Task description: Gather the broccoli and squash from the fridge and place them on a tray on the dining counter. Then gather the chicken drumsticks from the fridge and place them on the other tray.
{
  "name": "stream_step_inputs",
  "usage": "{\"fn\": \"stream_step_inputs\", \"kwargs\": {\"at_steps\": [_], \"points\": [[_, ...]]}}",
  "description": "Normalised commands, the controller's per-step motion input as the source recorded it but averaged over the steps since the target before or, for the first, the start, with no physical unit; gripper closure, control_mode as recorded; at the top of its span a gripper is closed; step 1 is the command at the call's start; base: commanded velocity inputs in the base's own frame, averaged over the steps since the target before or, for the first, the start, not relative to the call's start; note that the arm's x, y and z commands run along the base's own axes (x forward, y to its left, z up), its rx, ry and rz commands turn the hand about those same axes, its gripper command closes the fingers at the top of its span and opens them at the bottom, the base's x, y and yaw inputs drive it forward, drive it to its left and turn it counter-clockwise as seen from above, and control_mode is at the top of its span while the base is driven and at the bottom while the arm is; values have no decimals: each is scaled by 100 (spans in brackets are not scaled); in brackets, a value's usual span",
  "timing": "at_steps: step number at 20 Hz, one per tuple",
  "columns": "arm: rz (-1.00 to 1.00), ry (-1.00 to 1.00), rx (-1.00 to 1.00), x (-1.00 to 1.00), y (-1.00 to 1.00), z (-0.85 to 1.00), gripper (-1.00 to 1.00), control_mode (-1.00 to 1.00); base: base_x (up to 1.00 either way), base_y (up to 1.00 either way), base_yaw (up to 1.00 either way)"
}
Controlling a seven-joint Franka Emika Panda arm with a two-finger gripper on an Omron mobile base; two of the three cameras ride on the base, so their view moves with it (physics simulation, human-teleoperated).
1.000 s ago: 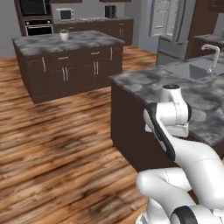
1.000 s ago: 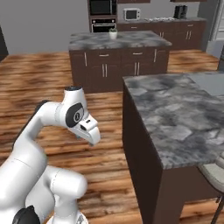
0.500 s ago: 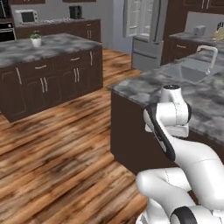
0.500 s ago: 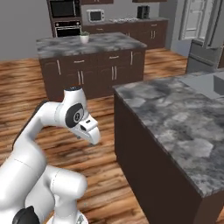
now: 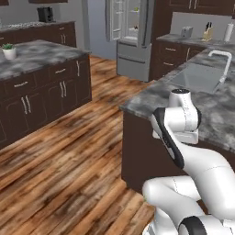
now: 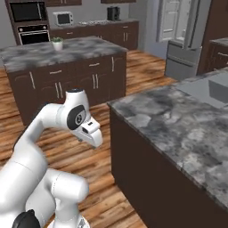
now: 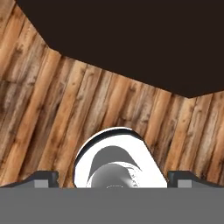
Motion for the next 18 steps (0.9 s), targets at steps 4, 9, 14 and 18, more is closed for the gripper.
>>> {"fn": "stream_step_inputs", "kwargs": {"at_steps": [4, 9, 14, 18], "points": [[0, 0, 0, 0, 0, 0, -100, 100, 94, 67, -31], [0, 0, 0, 0, 0, 0, -100, 100, 98, 78, -32], [0, 0, 0, 0, 0, 0, -100, 100, 99, 84, -33], [0, 0, 0, 0, 0, 0, -100, 100, 100, 86, -33]]}}
